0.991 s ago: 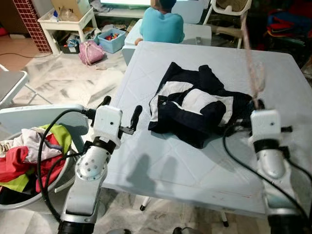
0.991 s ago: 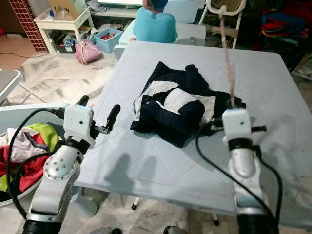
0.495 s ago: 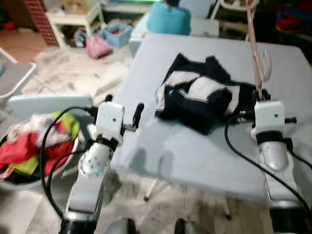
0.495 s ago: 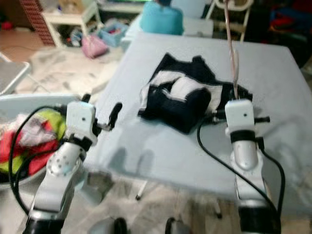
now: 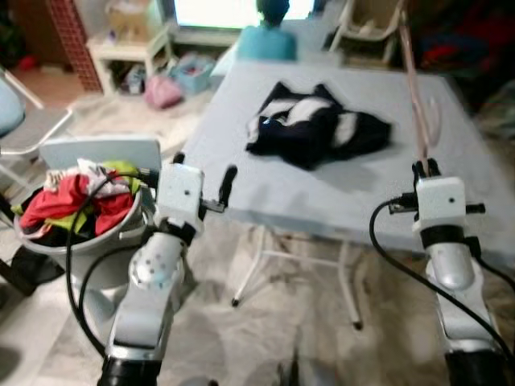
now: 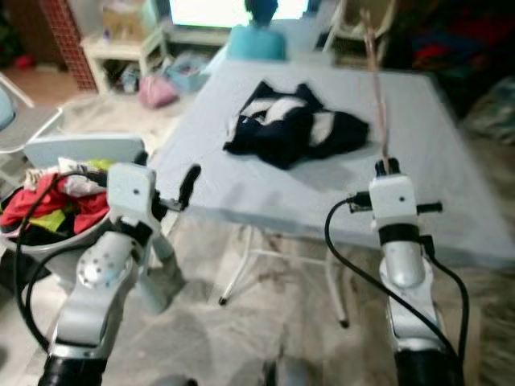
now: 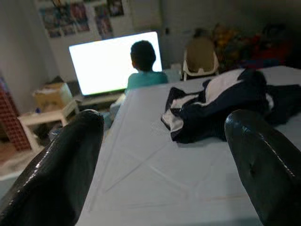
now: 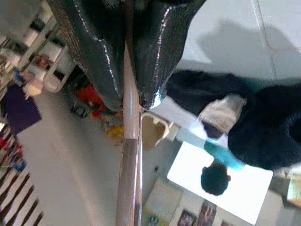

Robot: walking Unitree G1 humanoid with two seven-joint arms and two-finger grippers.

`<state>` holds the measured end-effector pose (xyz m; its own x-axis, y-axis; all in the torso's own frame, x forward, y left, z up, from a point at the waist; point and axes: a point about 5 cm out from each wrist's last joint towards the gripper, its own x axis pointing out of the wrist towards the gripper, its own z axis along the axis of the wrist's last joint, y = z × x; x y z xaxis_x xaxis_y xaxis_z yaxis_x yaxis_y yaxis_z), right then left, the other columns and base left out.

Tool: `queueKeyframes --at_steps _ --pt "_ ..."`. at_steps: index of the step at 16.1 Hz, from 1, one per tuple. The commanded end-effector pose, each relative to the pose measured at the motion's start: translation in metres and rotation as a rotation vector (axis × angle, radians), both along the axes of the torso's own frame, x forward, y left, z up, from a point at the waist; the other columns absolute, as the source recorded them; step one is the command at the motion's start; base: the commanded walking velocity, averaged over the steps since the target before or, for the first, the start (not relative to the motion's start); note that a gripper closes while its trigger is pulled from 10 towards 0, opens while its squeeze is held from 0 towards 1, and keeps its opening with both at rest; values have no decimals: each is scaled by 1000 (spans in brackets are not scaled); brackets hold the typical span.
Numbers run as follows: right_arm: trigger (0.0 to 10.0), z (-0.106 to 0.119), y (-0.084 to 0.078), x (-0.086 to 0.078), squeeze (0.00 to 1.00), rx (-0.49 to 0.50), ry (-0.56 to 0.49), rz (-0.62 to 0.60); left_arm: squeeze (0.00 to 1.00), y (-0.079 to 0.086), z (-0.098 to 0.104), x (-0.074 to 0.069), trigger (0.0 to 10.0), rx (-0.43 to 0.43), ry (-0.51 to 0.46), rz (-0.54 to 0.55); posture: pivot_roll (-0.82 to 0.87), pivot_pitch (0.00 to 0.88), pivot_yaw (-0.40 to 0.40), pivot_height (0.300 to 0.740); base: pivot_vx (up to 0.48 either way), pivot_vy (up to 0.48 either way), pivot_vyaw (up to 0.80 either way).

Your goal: Hang hanger

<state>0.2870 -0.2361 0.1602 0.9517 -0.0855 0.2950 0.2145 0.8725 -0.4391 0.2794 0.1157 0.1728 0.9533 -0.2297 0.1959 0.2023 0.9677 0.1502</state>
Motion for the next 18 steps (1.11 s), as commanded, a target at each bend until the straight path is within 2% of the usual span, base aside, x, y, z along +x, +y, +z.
queueKeyframes --at_steps 1,8,12,18 --pt "0 6 3 3 0 1 -23 10 0 2 -2 0 10000 -9 21 6 -39 42 20 740 0 0 0" --pt "0 5 5 2 0 0 -21 20 0 0 -3 -1 10000 -34 43 -17 -39 43 18 740 0 446 0" --pt "0 1 -1 3 0 53 4 -15 0 -4 -3 0 10000 -34 57 -38 -41 46 18 740 0 480 0" --pt "0 -2 -4 3 0 68 22 -33 0 -4 -5 -1 10000 -31 63 -49 -43 48 18 740 0 480 0"
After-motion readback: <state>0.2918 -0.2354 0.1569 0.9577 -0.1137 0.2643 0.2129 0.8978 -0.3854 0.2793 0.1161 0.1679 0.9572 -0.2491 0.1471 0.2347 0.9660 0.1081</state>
